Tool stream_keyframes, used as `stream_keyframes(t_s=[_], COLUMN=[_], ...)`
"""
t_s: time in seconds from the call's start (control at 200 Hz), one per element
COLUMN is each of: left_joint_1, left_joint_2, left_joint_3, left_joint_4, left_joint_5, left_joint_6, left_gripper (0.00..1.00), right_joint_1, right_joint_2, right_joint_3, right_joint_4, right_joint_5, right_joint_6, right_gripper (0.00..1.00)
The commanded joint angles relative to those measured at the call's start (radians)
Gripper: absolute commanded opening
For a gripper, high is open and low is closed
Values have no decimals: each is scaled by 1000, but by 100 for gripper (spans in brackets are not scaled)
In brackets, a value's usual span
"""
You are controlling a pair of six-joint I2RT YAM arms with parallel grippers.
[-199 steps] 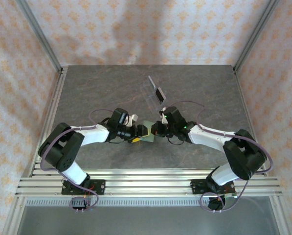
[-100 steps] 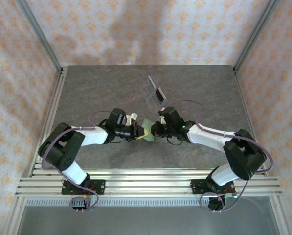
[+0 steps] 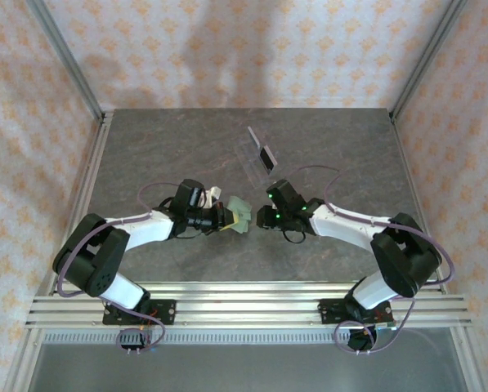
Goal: Put the credit cards into the card holder
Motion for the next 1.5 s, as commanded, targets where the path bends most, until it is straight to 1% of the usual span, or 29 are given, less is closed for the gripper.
stream_keyframes(t_s=[0.0, 0.125, 0.2, 0.275, 0.4, 0.561, 0.661, 0.721, 0.876, 0.951, 1.001, 1.106, 1.146, 1.181, 1.206, 1.266, 1.382, 1.457, 1.497], left_joint_1=[-24, -42, -51, -56, -57, -56, -58, -59, -60, -60, -61, -63, -64, -64, -65, -65, -63, -61, -61], left_joint_2=[-20, -23, -31, -28, -37, -32, -37, -41, -55, -54, -52, -58, -59, -56, -54, -58, -69, -69, -69], left_joint_3=[45, 74, 72, 76, 75, 73, 64, 58, 61, 60, 64, 60, 59, 61, 63, 64, 50, 54, 56], left_joint_4=[-91, -136, -123, -111, -92, -34, -8, 11, -30, -32, -32, -14, -3, 1, -1, -11, -28, -66, -95], left_joint_5=[-44, -49, -56, -44, -40, -15, -13, -11, -24, -20, -9, -8, -7, 4, 10, 10, -31, -53, -73], left_joint_6=[60, 85, 79, 77, 69, 57, 50, 48, 79, 85, 85, 79, 77, 76, 76, 80, 99, 125, 137], left_gripper=[0, 0, 0, 0, 0, 0, 0, 0, 0, 0, 0, 0, 0, 0, 0, 0, 0, 0, 0], right_joint_1=[21, 49, 60, 71, 75, 78, 78, 78, 89, 89, 90, 90, 90, 91, 90, 89, 85, 68, 51], right_joint_2=[-28, 23, 67, 89, 106, 121, 129, 132, 147, 151, 160, 185, 191, 193, 193, 196, 193, 190, 197], right_joint_3=[48, 116, 154, 166, 173, 176, 187, 185, 193, 205, 216, 219, 214, 211, 210, 214, 222, 218, 228], right_joint_4=[59, 16, 0, -15, -57, -103, -110, -111, -94, -118, -140, -122, -102, -98, -98, -125, -203, -239, -282], right_joint_5=[-123, -87, -77, -27, 35, 85, 76, 73, -16, -15, -3, -33, -49, -42, -31, 19, 118, 134, 117], right_joint_6=[-38, -24, -1, 23, 56, 76, 117, 154, 256, 297, 309, 343, 358, 372, 377, 391, 443, 506, 545], right_gripper=[39, 41, 40, 40, 35, 32, 32, 34, 37, 36, 32, 14, 10, 6, 0, 0, 0, 0, 0])
